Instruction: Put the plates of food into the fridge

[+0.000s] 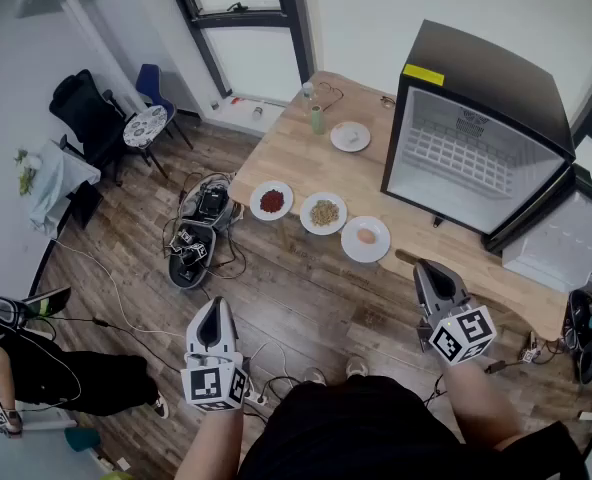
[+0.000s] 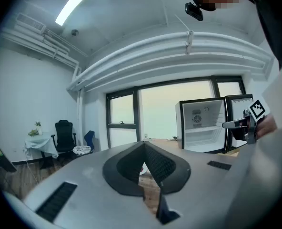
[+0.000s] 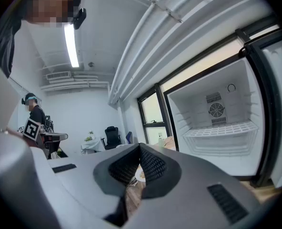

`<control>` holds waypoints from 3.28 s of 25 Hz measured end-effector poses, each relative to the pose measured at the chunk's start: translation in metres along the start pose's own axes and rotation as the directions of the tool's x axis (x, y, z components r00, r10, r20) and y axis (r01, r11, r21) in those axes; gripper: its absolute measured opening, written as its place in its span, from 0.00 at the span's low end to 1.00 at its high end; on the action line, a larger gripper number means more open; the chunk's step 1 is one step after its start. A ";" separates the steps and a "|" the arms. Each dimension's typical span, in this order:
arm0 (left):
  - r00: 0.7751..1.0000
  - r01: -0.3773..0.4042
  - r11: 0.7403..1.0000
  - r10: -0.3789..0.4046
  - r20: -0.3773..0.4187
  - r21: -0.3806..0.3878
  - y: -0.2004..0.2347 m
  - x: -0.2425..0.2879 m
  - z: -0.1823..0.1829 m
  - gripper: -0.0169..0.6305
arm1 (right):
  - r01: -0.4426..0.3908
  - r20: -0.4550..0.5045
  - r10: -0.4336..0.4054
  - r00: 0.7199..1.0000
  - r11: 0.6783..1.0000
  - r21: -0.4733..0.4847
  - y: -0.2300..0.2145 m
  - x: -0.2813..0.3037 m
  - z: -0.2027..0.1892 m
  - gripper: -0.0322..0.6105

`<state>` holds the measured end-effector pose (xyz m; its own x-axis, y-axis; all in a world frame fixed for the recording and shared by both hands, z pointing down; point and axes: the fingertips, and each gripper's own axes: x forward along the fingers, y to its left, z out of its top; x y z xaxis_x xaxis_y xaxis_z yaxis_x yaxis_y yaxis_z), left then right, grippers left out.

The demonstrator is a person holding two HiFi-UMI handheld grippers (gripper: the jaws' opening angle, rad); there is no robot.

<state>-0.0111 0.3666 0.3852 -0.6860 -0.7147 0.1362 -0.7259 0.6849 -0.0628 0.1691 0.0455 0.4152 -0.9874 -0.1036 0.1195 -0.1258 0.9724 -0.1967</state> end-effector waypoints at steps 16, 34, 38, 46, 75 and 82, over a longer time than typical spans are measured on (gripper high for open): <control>0.995 0.097 0.994 -0.098 0.005 0.050 -0.042 0.057 0.005 0.03 | 0.004 0.040 -0.005 0.999 1.000 0.017 -0.041 0.001 -0.012 0.08; 0.876 0.476 0.875 -0.480 0.046 0.086 -0.044 0.259 0.026 0.03 | 0.350 -0.054 -0.347 0.936 0.934 0.069 -0.073 0.075 -0.025 0.08; 0.812 0.575 0.811 -0.582 0.045 0.111 -0.049 0.306 0.031 0.03 | 0.446 -0.036 -0.444 0.895 0.890 0.096 -0.080 0.092 -0.019 0.08; 0.650 0.749 0.650 -0.758 0.046 0.125 -0.072 0.366 0.029 0.03 | 0.586 -0.012 -0.594 0.804 0.791 0.176 -0.063 0.101 -0.030 0.08; 0.466 0.881 0.456 -0.883 -0.054 0.128 -0.165 0.357 -0.015 0.03 | 0.551 -0.190 -0.592 0.783 0.519 0.653 -0.038 0.107 -0.230 0.18; 0.460 0.882 0.442 -0.883 -0.090 0.163 -0.168 0.354 -0.021 0.03 | 0.515 -0.222 -0.592 0.774 0.386 0.765 -0.052 0.114 -0.276 0.31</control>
<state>-0.1309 0.0016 0.4645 0.3302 -0.9208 0.2076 -0.9341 -0.3504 -0.0684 0.0897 0.0405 0.7076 -0.6688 -0.6096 0.4255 -0.6307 0.1623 -0.7588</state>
